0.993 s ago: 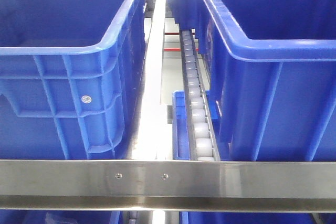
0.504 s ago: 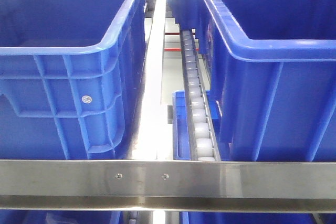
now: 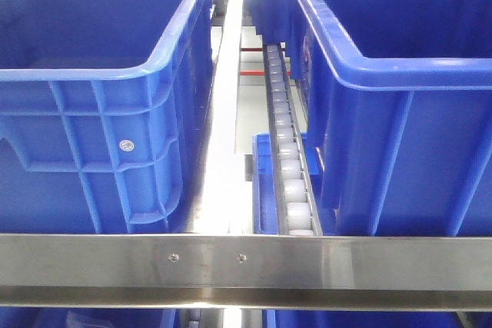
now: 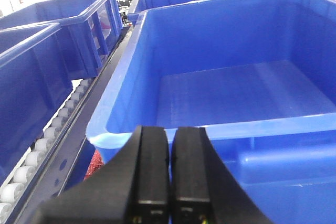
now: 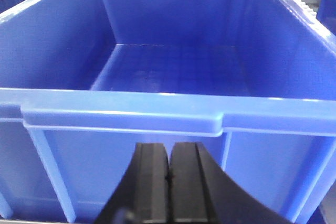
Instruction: Pick red cube and place on left shelf
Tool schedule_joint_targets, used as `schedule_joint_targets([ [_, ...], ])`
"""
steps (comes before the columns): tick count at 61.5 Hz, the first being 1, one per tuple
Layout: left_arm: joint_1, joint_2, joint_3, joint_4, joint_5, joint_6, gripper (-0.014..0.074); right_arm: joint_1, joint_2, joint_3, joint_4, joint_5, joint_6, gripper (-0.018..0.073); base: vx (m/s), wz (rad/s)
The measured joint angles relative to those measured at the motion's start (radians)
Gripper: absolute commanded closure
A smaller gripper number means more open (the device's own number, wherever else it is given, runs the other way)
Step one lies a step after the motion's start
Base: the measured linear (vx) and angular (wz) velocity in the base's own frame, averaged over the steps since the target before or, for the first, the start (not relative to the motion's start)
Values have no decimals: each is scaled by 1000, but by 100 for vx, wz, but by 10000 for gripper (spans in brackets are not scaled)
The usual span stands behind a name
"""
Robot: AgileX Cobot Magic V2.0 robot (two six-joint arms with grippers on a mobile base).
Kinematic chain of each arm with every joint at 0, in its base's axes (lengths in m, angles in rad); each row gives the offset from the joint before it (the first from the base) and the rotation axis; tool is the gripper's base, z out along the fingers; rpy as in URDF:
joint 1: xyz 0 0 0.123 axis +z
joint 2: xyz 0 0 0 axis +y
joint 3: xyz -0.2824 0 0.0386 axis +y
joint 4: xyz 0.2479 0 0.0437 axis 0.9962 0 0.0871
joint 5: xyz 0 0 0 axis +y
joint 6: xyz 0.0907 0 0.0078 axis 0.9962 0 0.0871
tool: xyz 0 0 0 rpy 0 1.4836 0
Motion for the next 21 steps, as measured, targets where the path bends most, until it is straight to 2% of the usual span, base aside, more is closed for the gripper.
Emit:
schedule_joint_targets([
  [21, 0, 0, 0, 0, 0, 0, 491, 0, 0, 0, 0, 0, -2, 502, 0, 0],
])
